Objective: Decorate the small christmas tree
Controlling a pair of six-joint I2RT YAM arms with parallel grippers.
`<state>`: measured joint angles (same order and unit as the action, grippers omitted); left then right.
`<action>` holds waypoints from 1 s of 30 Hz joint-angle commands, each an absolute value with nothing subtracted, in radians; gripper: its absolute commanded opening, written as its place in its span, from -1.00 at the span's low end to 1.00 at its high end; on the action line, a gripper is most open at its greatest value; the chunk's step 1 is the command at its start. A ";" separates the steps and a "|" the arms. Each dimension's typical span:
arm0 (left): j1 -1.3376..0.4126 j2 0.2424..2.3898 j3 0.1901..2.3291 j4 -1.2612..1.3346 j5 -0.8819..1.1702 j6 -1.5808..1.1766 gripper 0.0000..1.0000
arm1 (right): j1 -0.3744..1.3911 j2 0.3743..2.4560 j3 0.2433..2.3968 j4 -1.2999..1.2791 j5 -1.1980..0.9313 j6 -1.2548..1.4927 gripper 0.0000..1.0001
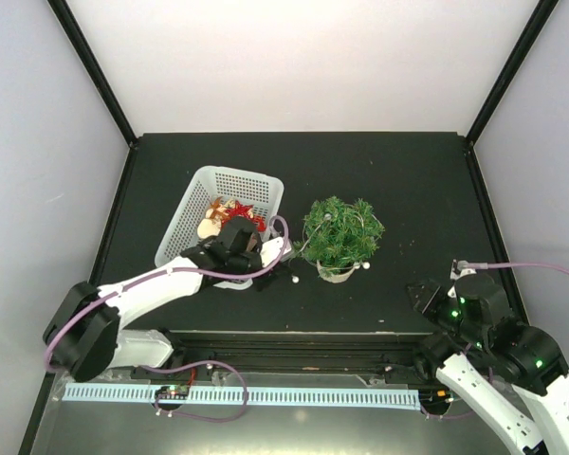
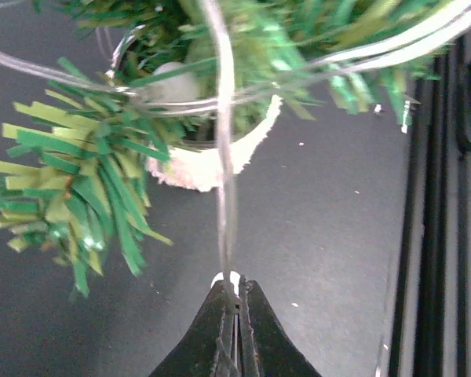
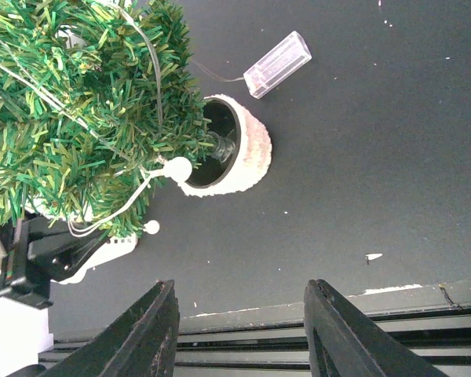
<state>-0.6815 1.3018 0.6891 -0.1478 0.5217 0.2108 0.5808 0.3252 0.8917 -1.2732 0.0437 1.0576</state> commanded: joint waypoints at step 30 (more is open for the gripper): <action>-0.774 1.555 1.474 -0.708 1.038 0.228 -0.93 | 0.576 0.235 0.847 -1.271 0.045 1.091 -0.08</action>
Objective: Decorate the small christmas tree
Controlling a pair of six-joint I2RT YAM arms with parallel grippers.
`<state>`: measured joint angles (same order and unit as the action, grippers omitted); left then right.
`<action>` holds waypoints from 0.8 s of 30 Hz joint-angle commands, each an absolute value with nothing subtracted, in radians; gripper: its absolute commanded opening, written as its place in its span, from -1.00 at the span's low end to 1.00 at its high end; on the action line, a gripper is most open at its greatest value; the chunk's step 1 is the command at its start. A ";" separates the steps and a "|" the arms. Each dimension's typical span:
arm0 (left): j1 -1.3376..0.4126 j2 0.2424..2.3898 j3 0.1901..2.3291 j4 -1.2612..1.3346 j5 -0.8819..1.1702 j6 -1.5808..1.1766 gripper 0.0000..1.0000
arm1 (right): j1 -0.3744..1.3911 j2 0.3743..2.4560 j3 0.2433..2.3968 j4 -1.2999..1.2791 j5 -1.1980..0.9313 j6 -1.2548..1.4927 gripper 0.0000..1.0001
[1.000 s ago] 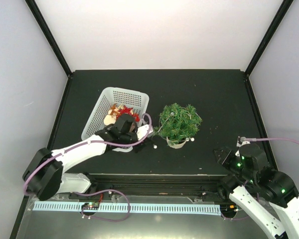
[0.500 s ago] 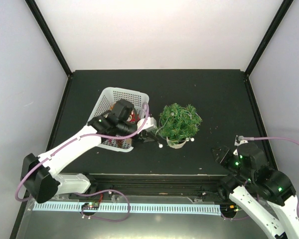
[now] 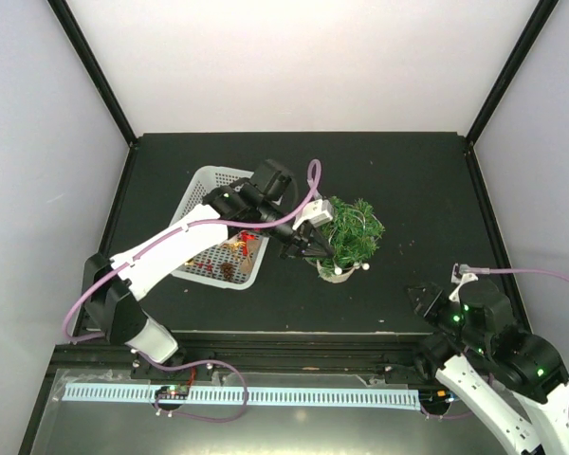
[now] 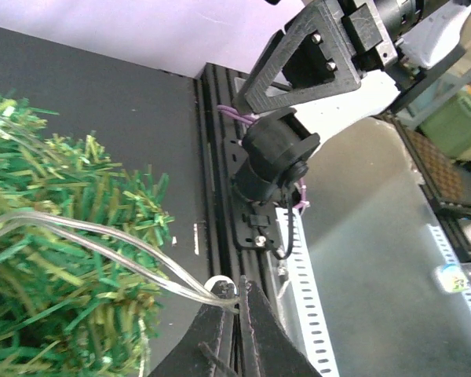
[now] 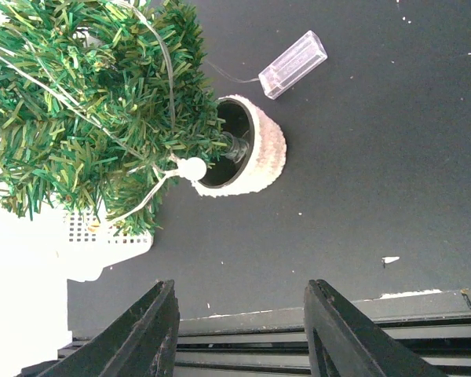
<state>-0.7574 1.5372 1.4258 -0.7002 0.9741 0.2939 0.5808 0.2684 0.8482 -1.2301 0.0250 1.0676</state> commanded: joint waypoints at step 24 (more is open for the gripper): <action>-0.772 1.601 1.460 -0.322 0.762 0.006 -0.96 | 0.575 0.200 0.838 -1.302 0.041 1.101 -0.08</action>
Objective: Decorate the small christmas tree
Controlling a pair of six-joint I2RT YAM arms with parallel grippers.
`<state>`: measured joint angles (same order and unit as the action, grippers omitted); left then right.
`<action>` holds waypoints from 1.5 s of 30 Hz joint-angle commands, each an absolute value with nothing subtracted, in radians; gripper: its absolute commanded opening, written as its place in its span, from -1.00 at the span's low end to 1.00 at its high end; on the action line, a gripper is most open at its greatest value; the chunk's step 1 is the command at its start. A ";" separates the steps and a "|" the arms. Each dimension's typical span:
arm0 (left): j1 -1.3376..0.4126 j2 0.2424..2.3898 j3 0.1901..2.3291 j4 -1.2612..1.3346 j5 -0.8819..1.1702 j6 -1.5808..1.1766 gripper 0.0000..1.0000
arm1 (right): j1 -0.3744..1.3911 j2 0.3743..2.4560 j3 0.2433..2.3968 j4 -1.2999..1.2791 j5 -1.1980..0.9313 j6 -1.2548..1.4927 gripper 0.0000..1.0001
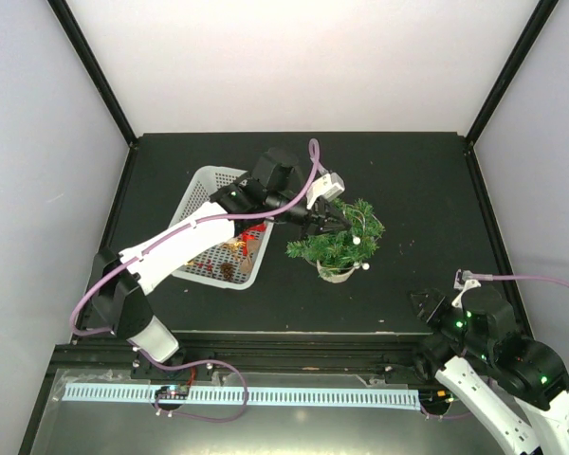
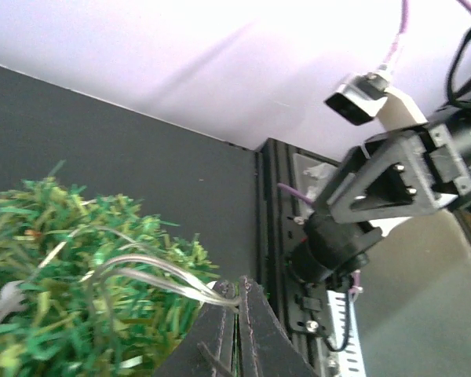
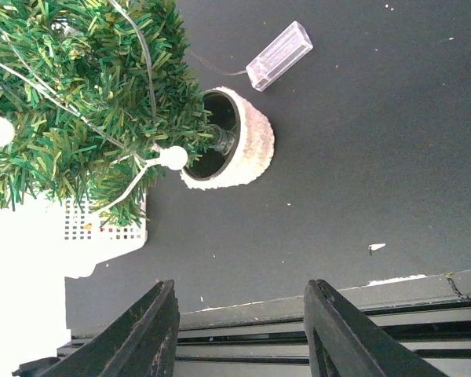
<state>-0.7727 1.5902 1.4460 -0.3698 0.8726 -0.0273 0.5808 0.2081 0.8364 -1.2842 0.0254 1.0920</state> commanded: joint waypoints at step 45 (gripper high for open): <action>-0.761 1.166 1.238 -0.576 0.661 0.300 -0.37 | 0.575 0.274 0.839 -1.199 -0.013 1.013 -0.09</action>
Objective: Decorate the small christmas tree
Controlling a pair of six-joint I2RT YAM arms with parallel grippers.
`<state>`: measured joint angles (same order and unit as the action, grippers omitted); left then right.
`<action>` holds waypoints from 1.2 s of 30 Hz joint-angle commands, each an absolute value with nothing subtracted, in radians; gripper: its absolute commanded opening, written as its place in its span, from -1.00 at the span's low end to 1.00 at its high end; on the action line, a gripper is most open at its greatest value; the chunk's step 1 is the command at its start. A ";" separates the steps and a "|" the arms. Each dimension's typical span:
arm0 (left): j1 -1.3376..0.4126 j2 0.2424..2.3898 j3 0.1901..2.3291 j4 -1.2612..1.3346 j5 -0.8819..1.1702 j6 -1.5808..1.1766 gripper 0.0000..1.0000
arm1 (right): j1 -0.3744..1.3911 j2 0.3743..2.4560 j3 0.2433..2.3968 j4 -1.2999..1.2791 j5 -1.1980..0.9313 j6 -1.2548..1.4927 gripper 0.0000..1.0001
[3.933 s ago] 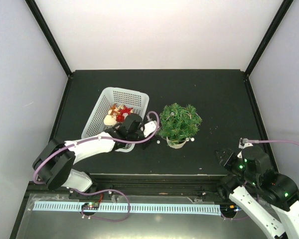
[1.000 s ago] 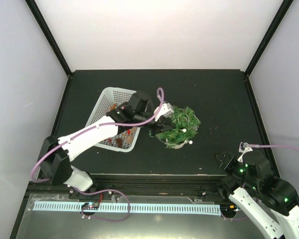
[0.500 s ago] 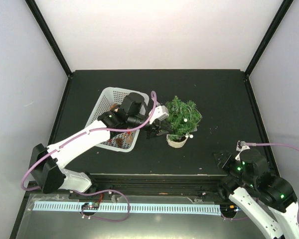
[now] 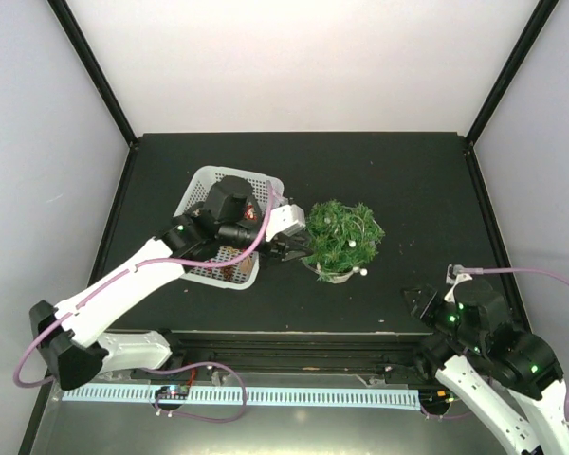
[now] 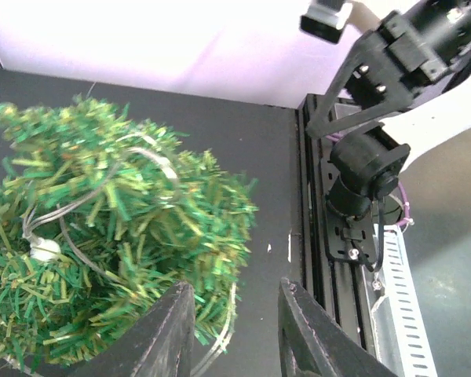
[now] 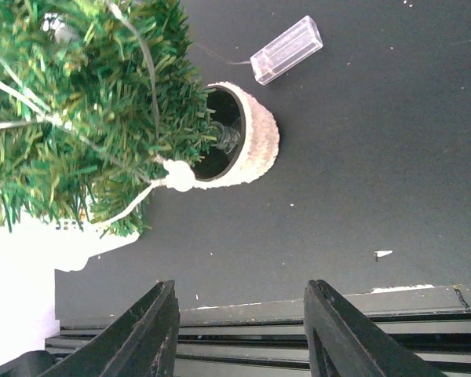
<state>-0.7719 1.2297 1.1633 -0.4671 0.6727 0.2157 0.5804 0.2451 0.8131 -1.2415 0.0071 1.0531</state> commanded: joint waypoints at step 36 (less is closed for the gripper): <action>-0.123 1.235 1.264 -1.187 0.171 0.510 -0.37 | 0.575 0.772 1.095 -1.216 -0.168 0.513 -0.09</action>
